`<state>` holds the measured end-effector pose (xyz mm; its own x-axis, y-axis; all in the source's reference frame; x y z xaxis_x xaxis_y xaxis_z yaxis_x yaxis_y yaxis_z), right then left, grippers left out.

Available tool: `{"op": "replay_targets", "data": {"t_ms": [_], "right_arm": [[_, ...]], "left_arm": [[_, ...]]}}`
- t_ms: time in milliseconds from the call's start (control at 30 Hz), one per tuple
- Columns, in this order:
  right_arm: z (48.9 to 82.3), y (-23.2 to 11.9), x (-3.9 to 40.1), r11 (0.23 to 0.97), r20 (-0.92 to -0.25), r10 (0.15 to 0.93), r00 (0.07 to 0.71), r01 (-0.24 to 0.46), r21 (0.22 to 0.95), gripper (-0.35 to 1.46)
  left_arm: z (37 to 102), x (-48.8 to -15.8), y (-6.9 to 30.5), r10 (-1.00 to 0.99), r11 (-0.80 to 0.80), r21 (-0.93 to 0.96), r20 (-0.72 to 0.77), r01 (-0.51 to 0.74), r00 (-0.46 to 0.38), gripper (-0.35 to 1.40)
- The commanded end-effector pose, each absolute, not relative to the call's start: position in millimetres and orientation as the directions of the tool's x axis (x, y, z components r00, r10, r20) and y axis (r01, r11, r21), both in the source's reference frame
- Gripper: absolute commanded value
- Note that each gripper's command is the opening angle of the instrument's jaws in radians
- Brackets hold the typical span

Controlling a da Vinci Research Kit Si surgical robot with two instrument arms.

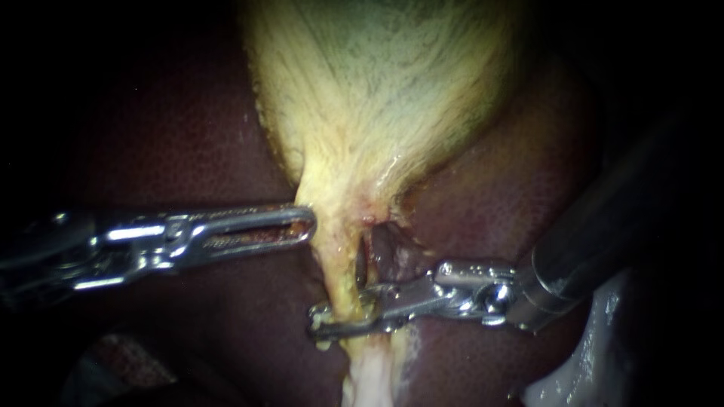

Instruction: Going back second clip left tube

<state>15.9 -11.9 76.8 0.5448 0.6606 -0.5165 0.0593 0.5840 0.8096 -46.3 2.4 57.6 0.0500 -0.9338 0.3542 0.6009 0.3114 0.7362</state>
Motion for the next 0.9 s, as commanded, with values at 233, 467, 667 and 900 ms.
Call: {"op": "replay_targets", "data": {"t_ms": [233,467,667,900], "right_arm": [[76.7,-12.0,16.0,0.584,-0.517,0.659,0.546,0.063,0.810,-0.35],[76.7,-11.9,16.8,0.574,-0.538,0.685,0.491,0.090,0.814,0.45],[76.5,-11.9,17.3,0.607,-0.581,0.655,0.482,0.122,0.785,0.56],[76.5,-11.9,17.6,0.677,-0.660,0.595,0.459,0.156,0.719,0.60]], "left_arm": [[57.6,-46.3,2.4,-0.934,0.312,0.736,0.355,0.601,0.050,-0.35],[57.6,-46.2,2.3,-0.934,0.312,0.736,0.355,0.601,0.050,-0.35],[57.6,-46.2,2.3,-0.934,0.312,0.736,0.355,0.601,0.050,-0.35],[57.6,-46.2,2.3,-0.934,0.312,0.736,0.355,0.601,0.050,-0.35]]}}
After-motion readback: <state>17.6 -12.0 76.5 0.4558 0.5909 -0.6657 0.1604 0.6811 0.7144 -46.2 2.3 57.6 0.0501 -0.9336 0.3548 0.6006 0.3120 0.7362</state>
